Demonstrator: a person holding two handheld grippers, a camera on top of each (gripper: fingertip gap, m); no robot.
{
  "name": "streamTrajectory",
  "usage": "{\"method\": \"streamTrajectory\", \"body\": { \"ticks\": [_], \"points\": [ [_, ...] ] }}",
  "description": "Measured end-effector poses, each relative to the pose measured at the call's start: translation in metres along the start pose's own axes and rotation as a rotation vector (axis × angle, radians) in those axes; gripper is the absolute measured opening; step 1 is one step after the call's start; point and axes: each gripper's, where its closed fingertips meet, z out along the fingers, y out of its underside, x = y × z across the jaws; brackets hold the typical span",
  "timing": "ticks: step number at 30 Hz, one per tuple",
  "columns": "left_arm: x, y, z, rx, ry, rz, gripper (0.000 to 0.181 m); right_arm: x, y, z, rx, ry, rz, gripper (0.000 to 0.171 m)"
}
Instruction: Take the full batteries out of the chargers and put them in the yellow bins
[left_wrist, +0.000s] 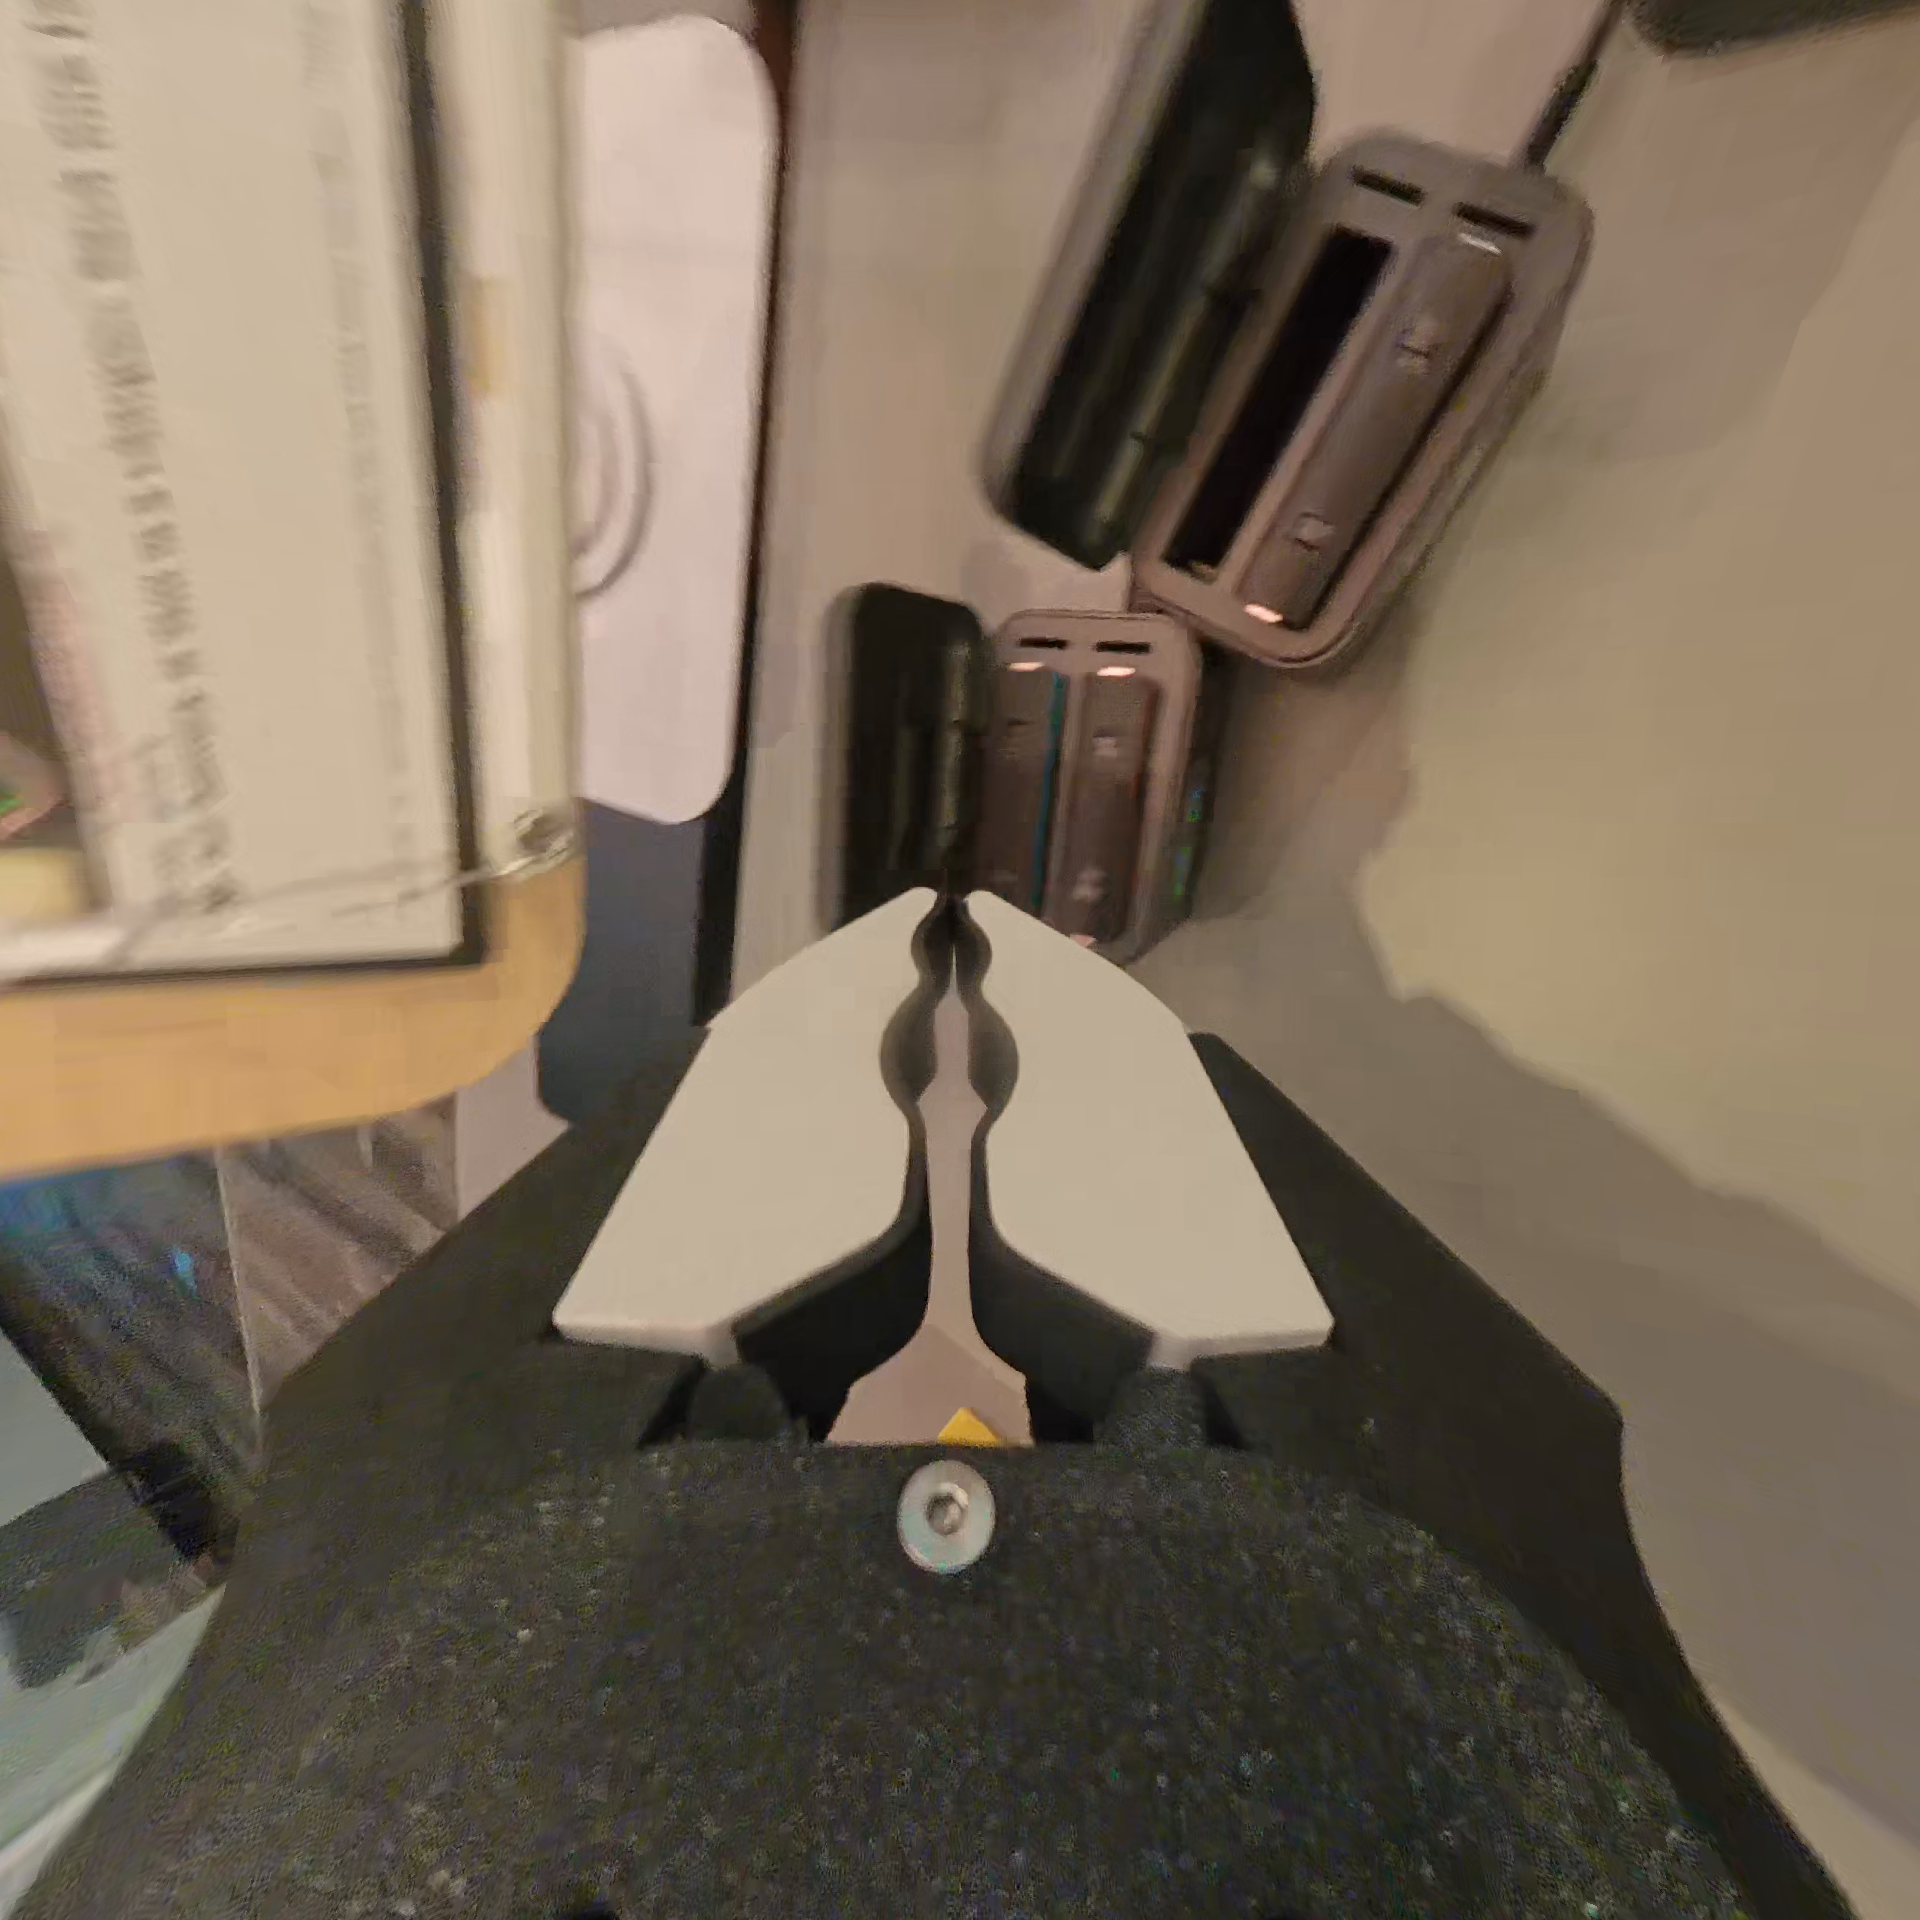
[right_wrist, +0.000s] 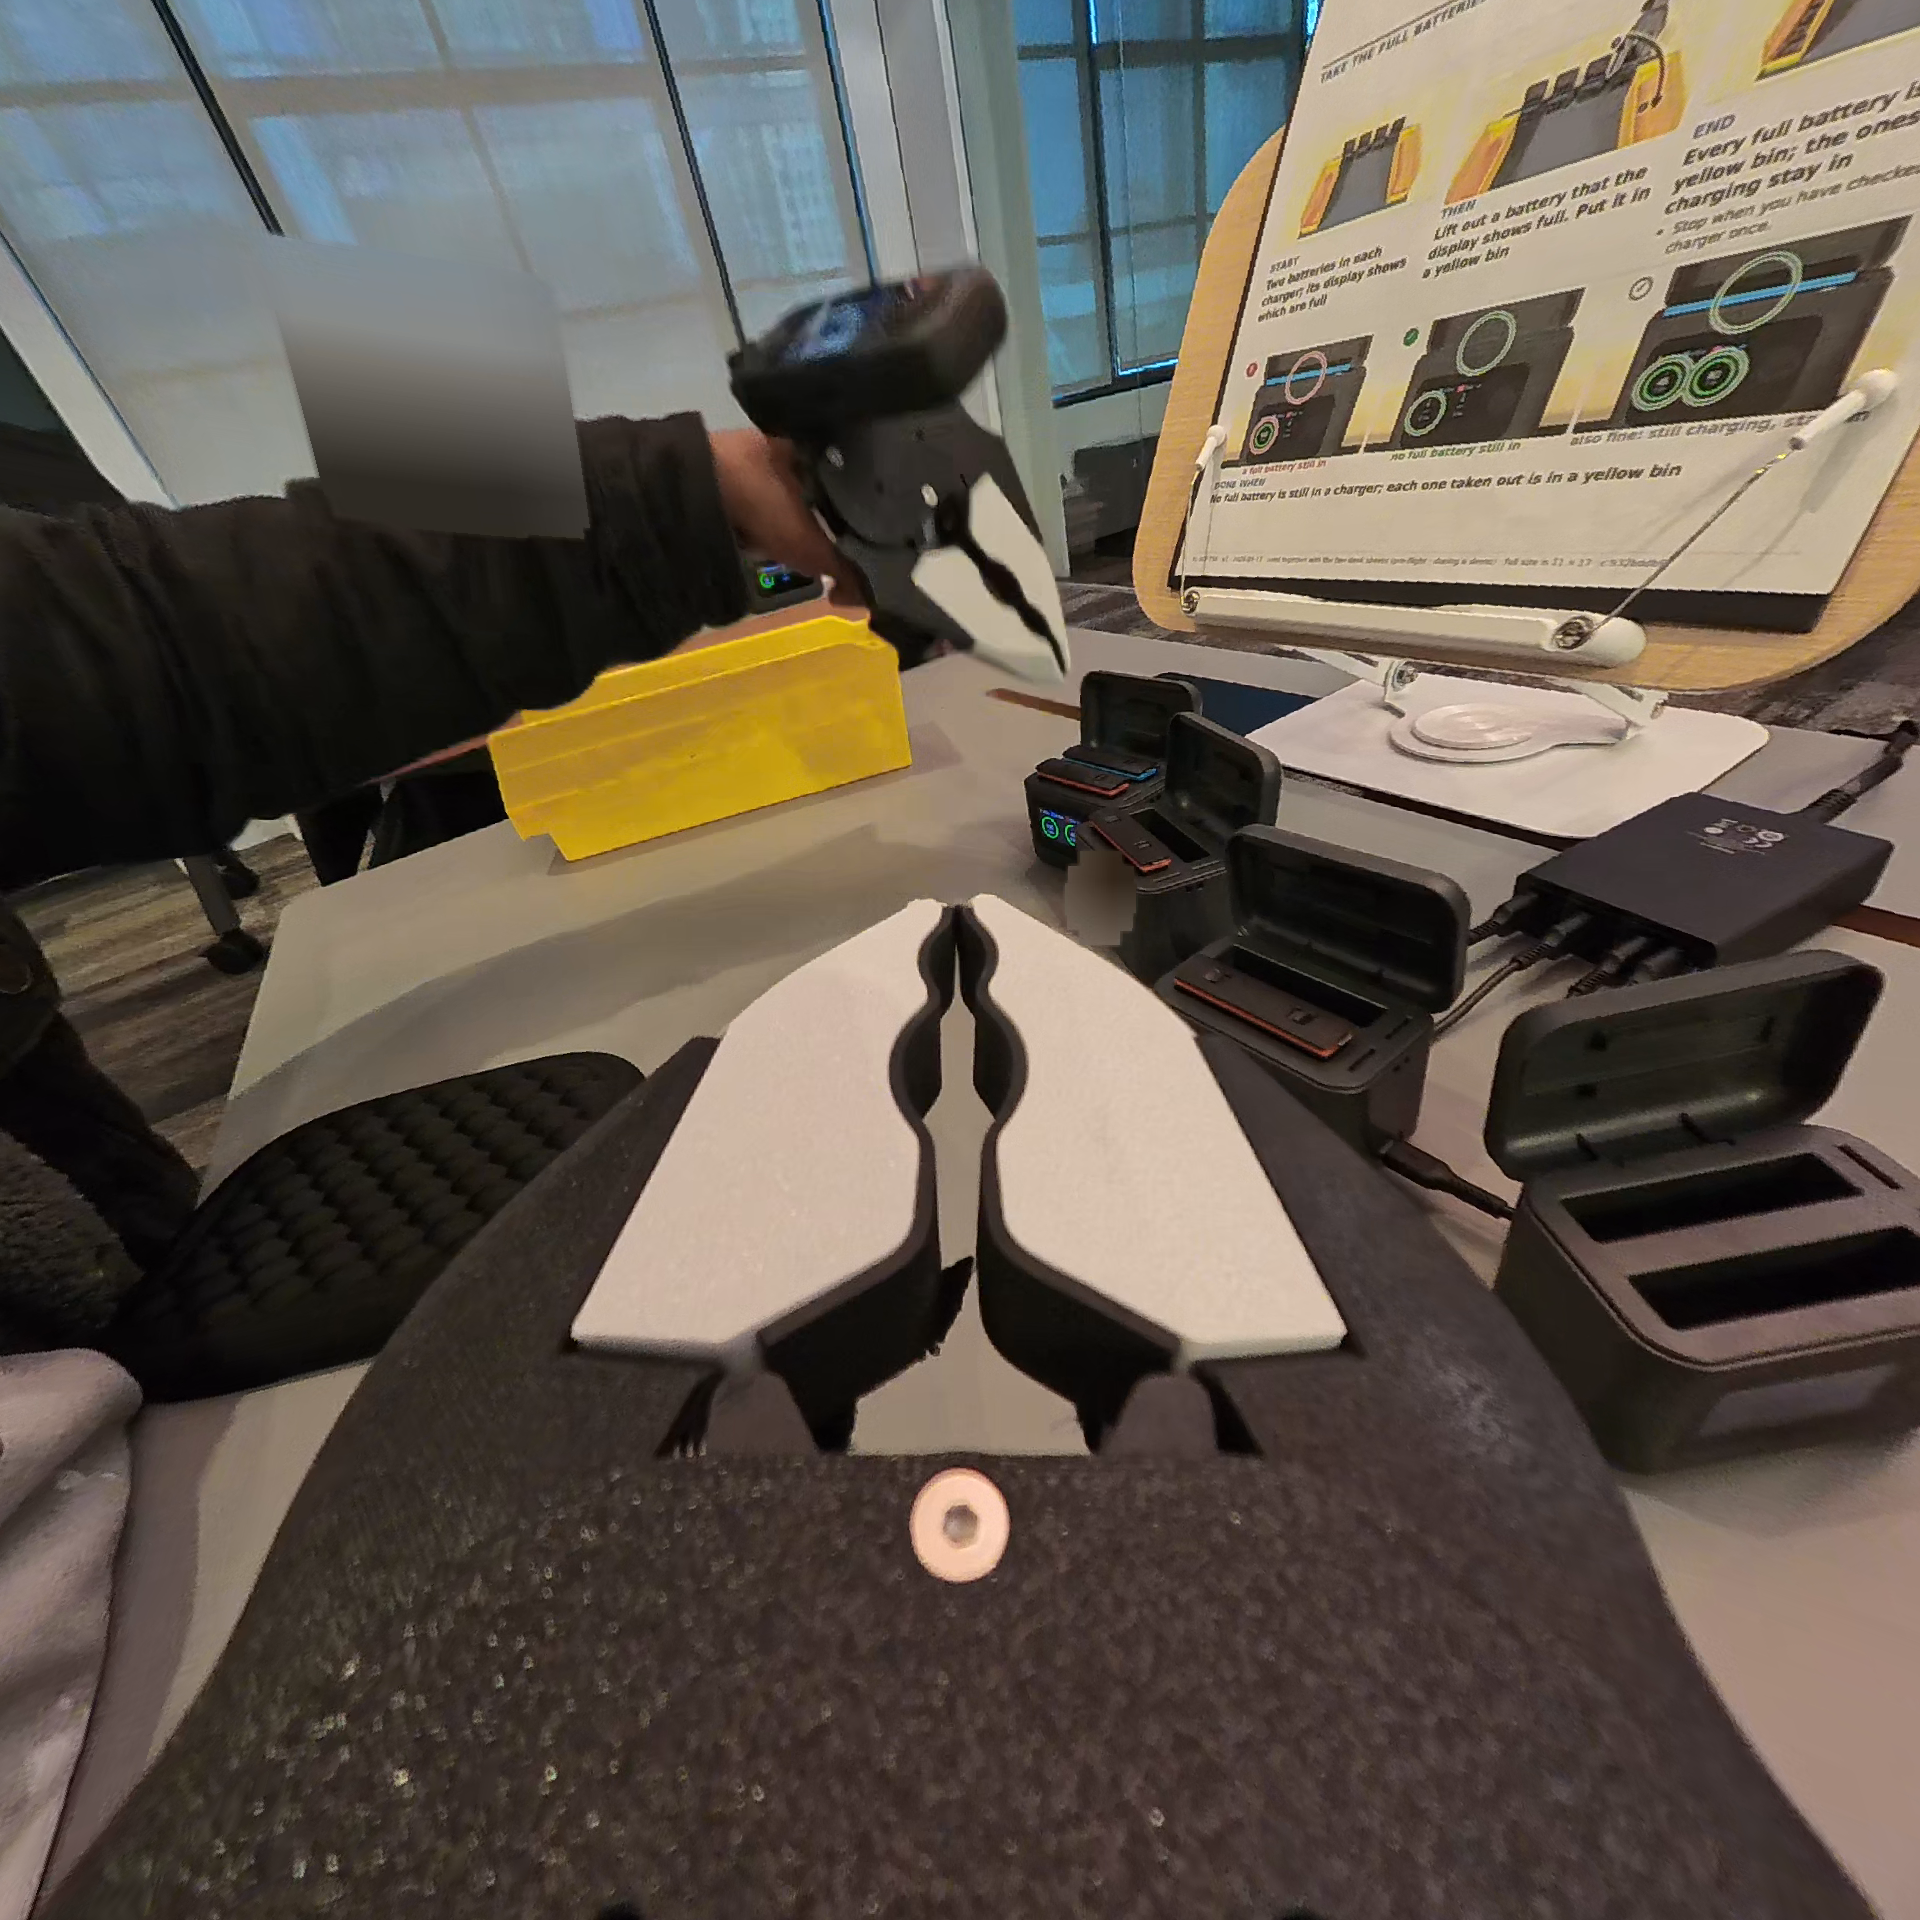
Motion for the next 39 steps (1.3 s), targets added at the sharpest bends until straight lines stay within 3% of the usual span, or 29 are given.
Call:
{"method": "streamTrajectory", "body": {
  "ticks": [4, 9, 14, 17, 22, 30, 39],
  "points": [
    [-0.033, 0.03, -0.058, 0.052, -0.103, -0.104, 0.01, -0.002, 0.0, 0.0, -0.001, -0.003, -0.006, 0.0],
    [-0.055, 0.111, -0.121, -0.014, -0.19, -0.223, 0.022, -0.002, 0.0, 0.001, -0.001, -0.003, -0.005, 0.0],
    [-0.041, 0.201, -0.147, -0.147, -0.159, -0.35, 0.053, -0.002, 0.004, 0.003, -0.017, -0.003, -0.008, 0.0],
    [-0.015, 0.241, -0.15, -0.214, -0.115, -0.333, 0.061, 0.0, 0.006, 0.003, -0.024, 0.005, -0.012, 0.0],
    [0.033, 0.282, -0.157, -0.273, -0.027, -0.319, 0.056, 0.003, 0.013, 0.006, -0.048, 0.013, -0.009, 0.0],
    [0.114, 0.313, -0.165, -0.31, 0.173, -0.227, 0.029, 0.002, 0.021, 0.011, -0.079, 0.014, -0.015, 0.0],
    [0.149, 0.336, -0.149, -0.448, 0.229, -0.013, 0.022, 0.001, 0.024, 0.013, -0.092, 0.014, -0.027, 0.0]
  ]
}}
